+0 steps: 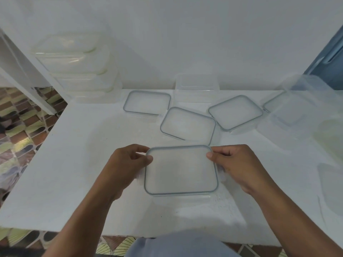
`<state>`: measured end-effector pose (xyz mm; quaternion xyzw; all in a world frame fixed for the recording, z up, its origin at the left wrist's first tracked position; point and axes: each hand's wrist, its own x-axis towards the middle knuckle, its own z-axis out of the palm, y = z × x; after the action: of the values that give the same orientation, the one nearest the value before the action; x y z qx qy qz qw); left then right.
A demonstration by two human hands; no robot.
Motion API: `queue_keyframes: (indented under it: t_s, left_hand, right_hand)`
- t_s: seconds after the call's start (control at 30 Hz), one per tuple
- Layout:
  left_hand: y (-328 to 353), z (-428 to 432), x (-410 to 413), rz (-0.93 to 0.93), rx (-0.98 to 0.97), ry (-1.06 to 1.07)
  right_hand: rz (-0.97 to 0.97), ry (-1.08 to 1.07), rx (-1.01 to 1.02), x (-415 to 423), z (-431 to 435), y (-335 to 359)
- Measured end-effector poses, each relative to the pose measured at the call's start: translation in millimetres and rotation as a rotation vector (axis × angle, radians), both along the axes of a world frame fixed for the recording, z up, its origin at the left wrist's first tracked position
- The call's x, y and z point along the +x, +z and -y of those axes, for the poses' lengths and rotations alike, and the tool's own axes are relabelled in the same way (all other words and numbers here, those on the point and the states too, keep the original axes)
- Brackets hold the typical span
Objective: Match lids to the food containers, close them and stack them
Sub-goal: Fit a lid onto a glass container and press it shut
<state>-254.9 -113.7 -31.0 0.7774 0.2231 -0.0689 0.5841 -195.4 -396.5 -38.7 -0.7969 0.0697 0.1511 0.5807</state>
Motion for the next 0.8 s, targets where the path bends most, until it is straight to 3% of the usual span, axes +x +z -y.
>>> queue_keyframes:
  t_s: [0.23, 0.47, 0.6, 0.8]
  left_hand:
    - [0.1, -3.6, 0.5, -0.008, -0.046, -0.035]
    - [-2.1, -0.3, 13.9, -0.047, -0.023, -0.068]
    - [-5.1, 7.7, 4.4, 0.051, 0.365, -0.145]
    - [0.1, 15.2, -1.1, 0.139, 0.539, -0.147]
  right_hand:
    - [-0.040, -0.004, 0.011, 2.2, 0.5, 1.2]
    - [-0.231, 0.129, 0.011, 26.2, 2.4, 17.2]
    - [-0.072, 0.179, -0.086, 12.0, 6.3, 11.1]
    - [0.253, 0.280, -0.551, 5.2, 7.7, 28.9]
